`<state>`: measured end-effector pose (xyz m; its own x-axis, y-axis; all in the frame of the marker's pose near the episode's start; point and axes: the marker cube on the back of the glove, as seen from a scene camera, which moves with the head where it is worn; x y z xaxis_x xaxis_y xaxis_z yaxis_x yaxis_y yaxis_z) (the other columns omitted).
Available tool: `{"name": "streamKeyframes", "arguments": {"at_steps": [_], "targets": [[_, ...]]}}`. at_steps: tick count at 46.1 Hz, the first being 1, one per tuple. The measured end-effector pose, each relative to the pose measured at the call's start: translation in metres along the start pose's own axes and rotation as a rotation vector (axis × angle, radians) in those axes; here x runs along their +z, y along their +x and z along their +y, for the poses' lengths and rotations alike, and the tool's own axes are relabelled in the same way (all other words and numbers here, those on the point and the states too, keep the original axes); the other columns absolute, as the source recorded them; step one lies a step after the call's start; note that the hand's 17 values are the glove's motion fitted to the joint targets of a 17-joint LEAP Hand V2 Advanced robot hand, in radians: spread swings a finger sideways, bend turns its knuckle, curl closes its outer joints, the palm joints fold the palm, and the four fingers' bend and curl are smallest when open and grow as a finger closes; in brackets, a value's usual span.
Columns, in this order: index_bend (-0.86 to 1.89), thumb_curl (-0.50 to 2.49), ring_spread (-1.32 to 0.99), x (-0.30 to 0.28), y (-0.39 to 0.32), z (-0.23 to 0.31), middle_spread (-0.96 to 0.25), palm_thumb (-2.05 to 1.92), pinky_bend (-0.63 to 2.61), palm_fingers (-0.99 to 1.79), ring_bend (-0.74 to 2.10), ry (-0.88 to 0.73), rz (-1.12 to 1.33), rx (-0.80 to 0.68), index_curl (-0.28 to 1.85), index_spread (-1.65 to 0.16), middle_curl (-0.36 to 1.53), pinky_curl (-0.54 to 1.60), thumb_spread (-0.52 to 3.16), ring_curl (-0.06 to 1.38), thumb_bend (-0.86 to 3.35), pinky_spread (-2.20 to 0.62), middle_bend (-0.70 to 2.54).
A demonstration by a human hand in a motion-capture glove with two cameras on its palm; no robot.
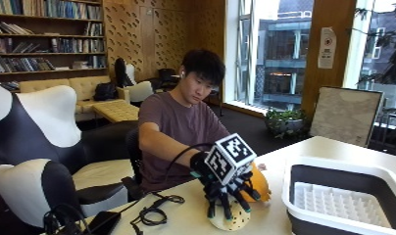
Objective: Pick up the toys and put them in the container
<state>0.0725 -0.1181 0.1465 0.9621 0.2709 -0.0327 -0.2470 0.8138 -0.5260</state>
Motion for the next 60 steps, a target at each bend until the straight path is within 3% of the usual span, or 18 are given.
{"name": "streamKeyframes", "arguments": {"at_steps": [6, 10, 14, 15, 17, 18, 25, 37, 44, 52, 60], "targets": [[0.02, 0.27, 0.06, 0.039, 0.008, -0.027, 0.03, 0.06, 1.18, -0.32, 0.37, -0.032, 0.091, 0.061, 0.13, -0.23, 0.14, 0.42, 1.27, 0.18, 0.08, 0.06, 0.05], [0.03, 0.29, 0.07, 0.046, 0.010, -0.037, 0.05, 0.11, 1.26, -0.28, 0.43, 0.056, 0.122, 0.085, 0.12, -0.24, 0.12, 0.43, 1.24, 0.21, 0.08, 0.05, 0.04], [0.09, 0.34, 0.02, 0.046, 0.009, -0.041, 0.04, 0.25, 1.25, 0.04, 0.71, 0.164, 0.087, 0.065, 0.12, -0.26, 0.12, 0.43, 1.26, 0.28, 0.15, -0.05, 0.11], [0.07, 0.33, 0.04, 0.046, 0.009, -0.041, 0.05, 0.23, 1.27, -0.08, 0.70, 0.195, 0.077, 0.056, 0.12, -0.25, 0.11, 0.43, 1.25, 0.27, 0.13, -0.04, 0.08], [0.17, 0.37, -0.09, 0.043, 0.009, -0.042, -0.01, 0.36, 1.24, 0.44, 0.90, 0.256, 0.059, 0.039, 0.13, -0.27, 0.15, 0.40, 1.29, 0.32, 0.20, -0.15, 0.23], [0.17, 0.38, -0.13, 0.041, 0.008, -0.042, -0.04, 0.38, 1.22, 0.57, 0.94, 0.279, 0.051, 0.031, 0.12, -0.27, 0.15, 0.38, 1.31, 0.31, 0.22, -0.19, 0.26], [0.30, 0.53, -0.30, 0.012, -0.004, -0.022, -0.20, 0.64, 1.12, 0.98, 1.06, 0.274, -0.014, -0.030, 0.17, -0.33, 0.25, 0.37, 1.00, 0.39, 0.28, -0.30, 0.52], [0.43, 0.66, -0.41, -0.122, -0.083, 0.059, -0.35, 0.72, 1.06, 1.01, 1.13, 0.483, -0.022, -0.177, 0.26, -0.40, 0.36, 0.40, 0.64, 0.49, 0.25, -0.35, 0.71], [0.46, 0.72, -0.44, -0.185, -0.149, 0.079, -0.40, 0.72, 1.07, 0.97, 1.15, 0.648, 0.006, -0.251, 0.30, -0.43, 0.41, 0.42, 0.51, 0.52, 0.22, -0.36, 0.76], [0.50, 0.77, -0.46, -0.226, -0.228, 0.034, -0.42, 0.71, 1.10, 0.94, 1.17, 0.637, -0.034, -0.255, 0.35, -0.46, 0.47, 0.44, 0.42, 0.54, 0.19, -0.36, 0.81], [0.48, 0.82, -0.47, -0.204, -0.275, -0.047, -0.44, 0.71, 1.16, 0.82, 1.18, 0.552, 0.045, -0.151, 0.39, -0.47, 0.52, 0.47, 0.36, 0.57, 0.16, -0.36, 0.79]]}}
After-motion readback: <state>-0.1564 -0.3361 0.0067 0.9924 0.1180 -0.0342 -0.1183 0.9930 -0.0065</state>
